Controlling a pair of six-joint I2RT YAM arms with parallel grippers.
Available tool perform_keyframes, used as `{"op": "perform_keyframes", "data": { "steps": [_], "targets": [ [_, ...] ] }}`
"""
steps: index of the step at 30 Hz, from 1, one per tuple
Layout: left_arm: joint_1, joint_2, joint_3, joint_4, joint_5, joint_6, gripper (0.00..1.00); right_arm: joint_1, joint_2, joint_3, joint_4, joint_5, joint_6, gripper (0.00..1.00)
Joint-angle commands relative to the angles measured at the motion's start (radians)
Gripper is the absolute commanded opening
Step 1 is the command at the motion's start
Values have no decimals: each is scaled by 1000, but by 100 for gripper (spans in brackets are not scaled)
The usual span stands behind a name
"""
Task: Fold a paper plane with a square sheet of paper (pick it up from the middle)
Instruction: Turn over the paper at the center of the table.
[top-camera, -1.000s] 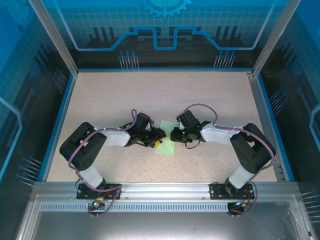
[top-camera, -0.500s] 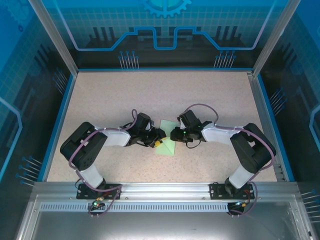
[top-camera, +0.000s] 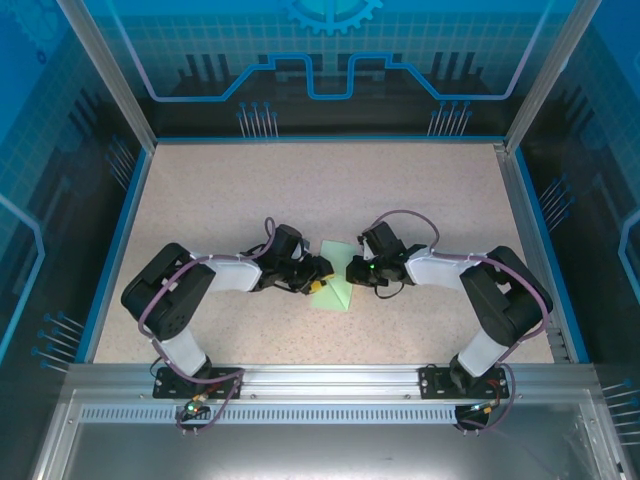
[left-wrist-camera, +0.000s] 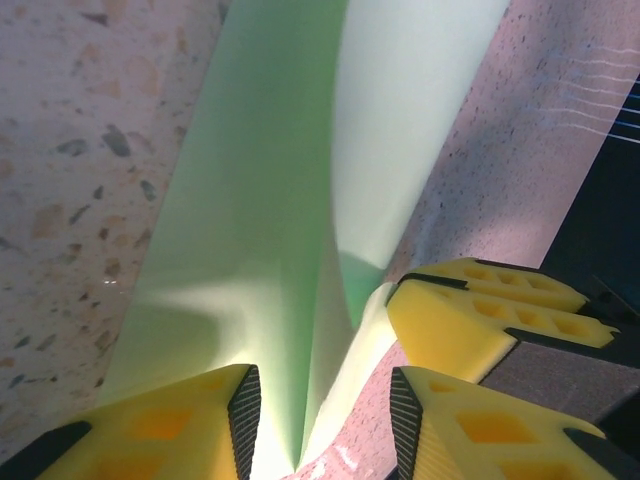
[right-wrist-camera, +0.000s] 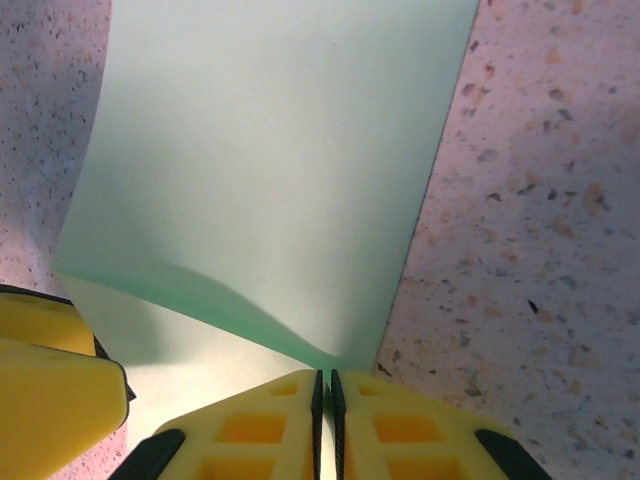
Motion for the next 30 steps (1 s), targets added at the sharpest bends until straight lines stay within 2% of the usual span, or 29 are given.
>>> {"op": "perform_keyframes", "data": {
  "steps": [1, 4, 20, 25, 30],
  "targets": [
    [-6, 19, 29, 1, 38, 33, 43, -14, -10, -10, -4, 10, 9, 13],
    [-8, 23, 37, 0, 44, 53, 42, -13, -9, -8, -1, 4, 9, 13],
    [-10, 46, 68, -23, 43, 118, 16, -20, -22, -15, -6, -1, 14, 16],
    [-10, 15, 78, -83, 4, 167, 9, -45, -113, -38, -27, 28, 15, 32],
    [-10, -59, 113, -222, -58, 254, 5, -63, -281, -38, -169, 168, 2, 57]
  ]
}}
